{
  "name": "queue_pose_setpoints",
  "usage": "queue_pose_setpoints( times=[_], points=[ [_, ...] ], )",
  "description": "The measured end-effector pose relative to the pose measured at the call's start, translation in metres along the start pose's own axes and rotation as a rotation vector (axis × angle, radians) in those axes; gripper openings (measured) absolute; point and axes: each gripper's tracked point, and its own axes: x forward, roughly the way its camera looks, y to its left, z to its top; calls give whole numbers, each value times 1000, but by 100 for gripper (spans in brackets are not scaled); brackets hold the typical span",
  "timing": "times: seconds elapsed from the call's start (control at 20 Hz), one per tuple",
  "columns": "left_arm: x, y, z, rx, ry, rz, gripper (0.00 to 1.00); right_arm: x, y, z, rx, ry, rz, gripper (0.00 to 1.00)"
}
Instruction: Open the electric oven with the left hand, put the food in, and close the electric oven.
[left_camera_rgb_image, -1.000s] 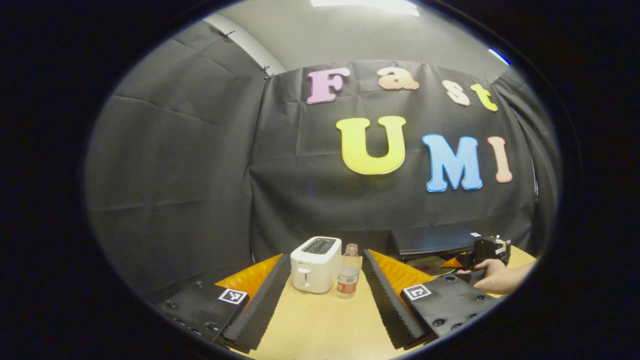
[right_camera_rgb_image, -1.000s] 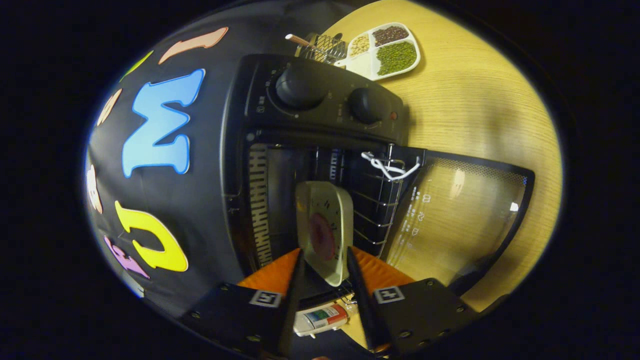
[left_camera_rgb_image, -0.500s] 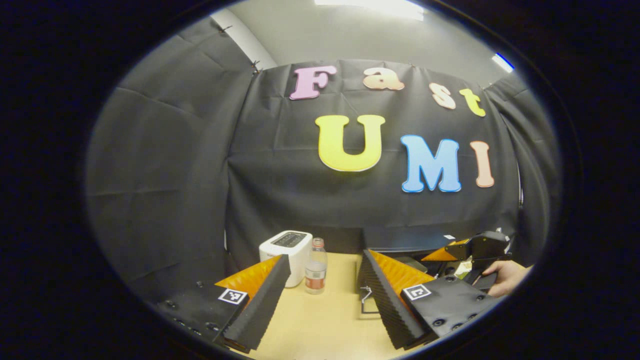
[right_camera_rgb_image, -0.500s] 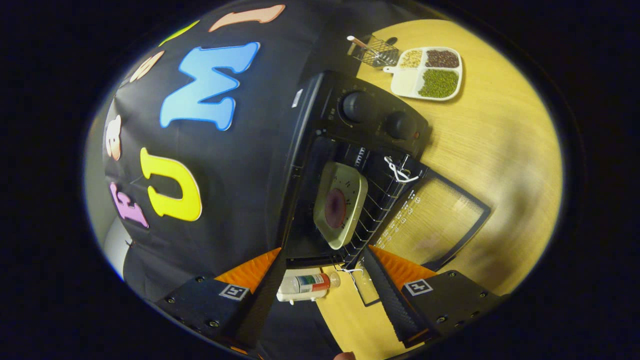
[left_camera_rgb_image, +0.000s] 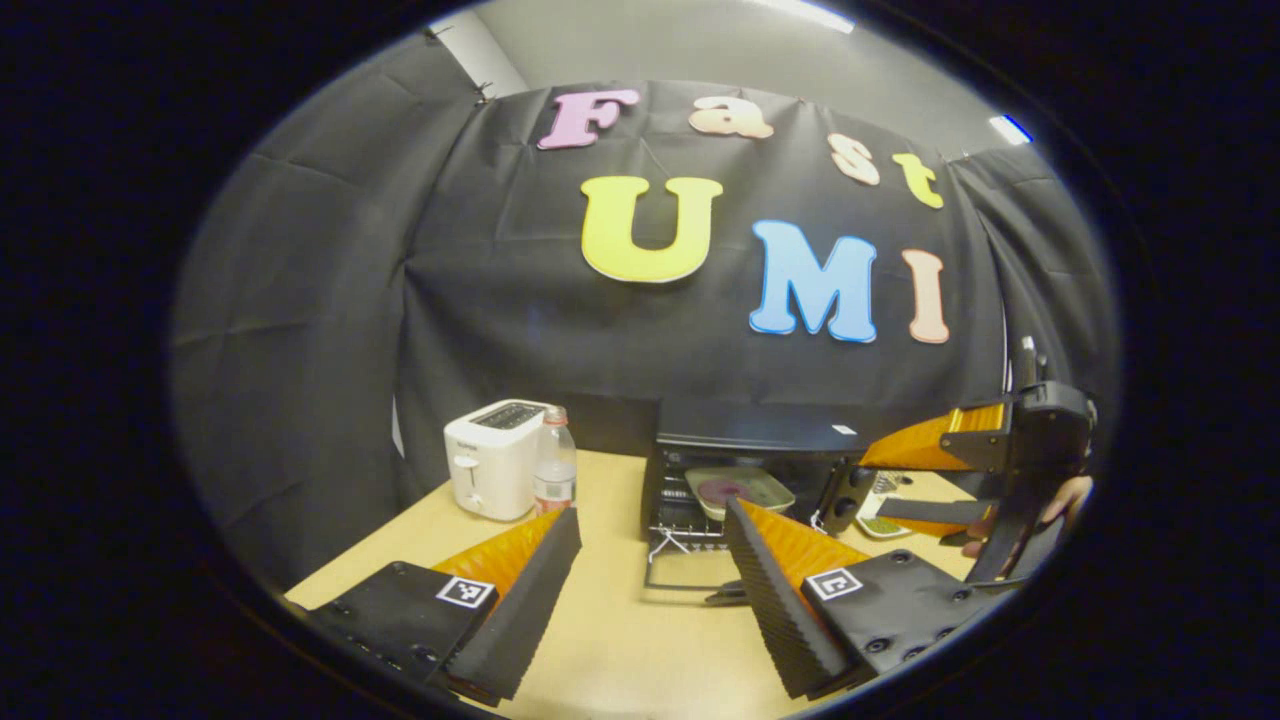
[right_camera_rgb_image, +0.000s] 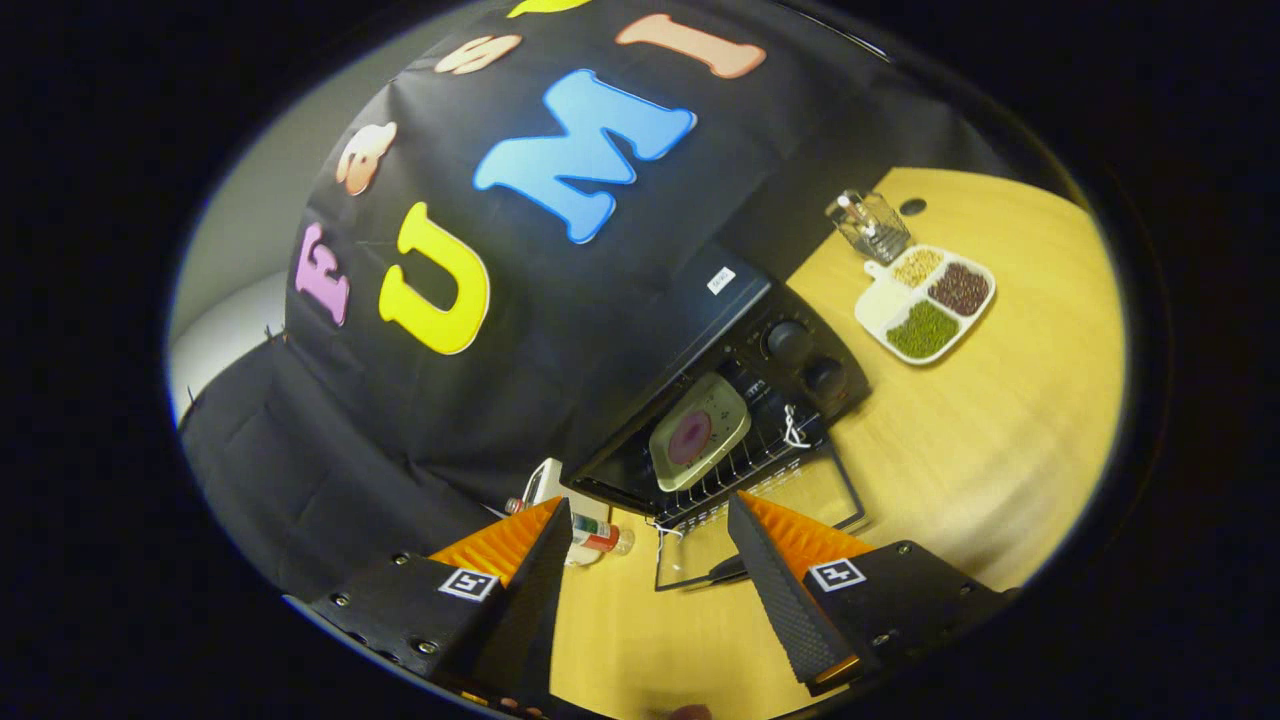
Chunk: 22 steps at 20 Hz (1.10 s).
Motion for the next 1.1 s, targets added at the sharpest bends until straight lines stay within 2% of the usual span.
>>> queue_pose_setpoints(
  times=[0.25,0.45,0.6,0.8,0.85,1.1],
  points=[
    [24,-37,-41,-17,93,-75,100,-45,-14,21,-219,-68,-38,97],
    [44,-60,-78,14,176,-126,98,-77,-27,46,-395,-177,-111,97],
    [58,-74,-106,30,242,-161,100,-97,-39,62,-462,-245,-176,97],
    [73,-91,-150,54,333,-210,98,-123,-54,82,-587,-328,-276,97],
    [77,-94,-159,57,353,-218,100,-129,-57,83,-604,-339,-293,98],
    [104,-109,-202,50,465,-224,98,-156,-71,101,-668,-398,-406,98]
  ],
)
